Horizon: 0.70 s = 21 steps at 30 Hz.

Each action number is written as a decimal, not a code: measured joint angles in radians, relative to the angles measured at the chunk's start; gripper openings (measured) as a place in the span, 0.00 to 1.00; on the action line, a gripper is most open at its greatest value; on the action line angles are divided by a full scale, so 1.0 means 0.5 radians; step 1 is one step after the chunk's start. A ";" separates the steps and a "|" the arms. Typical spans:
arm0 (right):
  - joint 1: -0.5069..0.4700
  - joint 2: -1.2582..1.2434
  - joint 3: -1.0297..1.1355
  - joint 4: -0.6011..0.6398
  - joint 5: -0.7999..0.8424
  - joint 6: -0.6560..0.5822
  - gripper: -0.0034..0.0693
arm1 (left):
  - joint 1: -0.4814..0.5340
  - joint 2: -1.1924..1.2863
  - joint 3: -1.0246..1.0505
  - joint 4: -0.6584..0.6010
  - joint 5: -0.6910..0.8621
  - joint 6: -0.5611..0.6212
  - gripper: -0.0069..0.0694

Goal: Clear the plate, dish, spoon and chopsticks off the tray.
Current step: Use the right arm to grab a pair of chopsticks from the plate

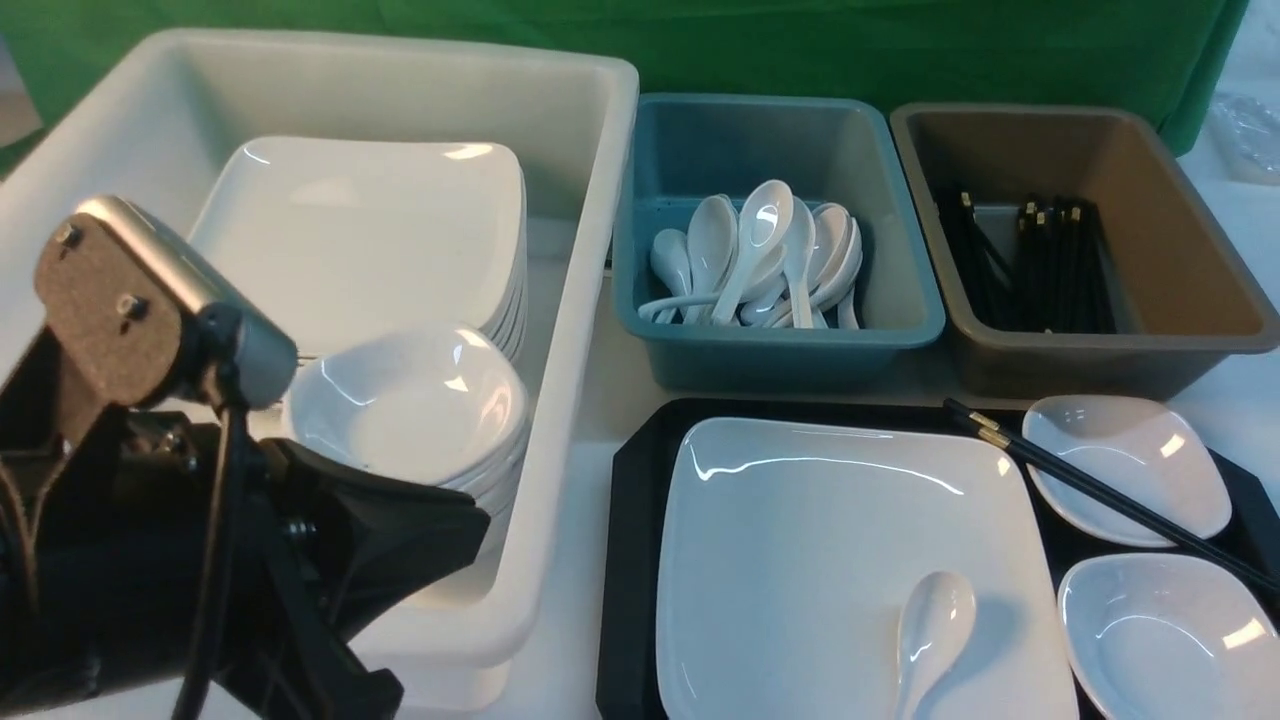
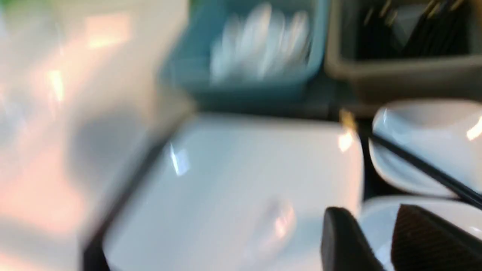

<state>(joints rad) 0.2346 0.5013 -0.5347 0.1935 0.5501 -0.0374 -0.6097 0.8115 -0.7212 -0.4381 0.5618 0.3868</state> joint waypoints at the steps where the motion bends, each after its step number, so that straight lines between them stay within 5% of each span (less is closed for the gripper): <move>1: 0.022 0.208 -0.155 -0.059 0.122 -0.076 0.37 | 0.000 0.000 -0.023 0.000 0.000 0.000 0.12; 6: 0.053 1.027 -0.699 -0.361 0.556 -0.283 0.37 | 0.000 -0.088 -0.155 0.000 0.038 0.039 0.12; 13: -0.094 1.565 -0.912 -0.452 0.648 -0.509 0.36 | 0.000 -0.359 -0.168 0.000 0.283 0.073 0.12; 21: -0.345 2.107 -0.977 -0.435 0.524 -0.699 0.63 | 0.000 -0.724 -0.173 -0.006 0.430 0.074 0.12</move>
<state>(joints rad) 0.0620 1.5547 -1.0233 -0.0240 0.8119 -0.3871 -0.6097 0.4495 -0.8074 -0.4413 0.7767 0.4240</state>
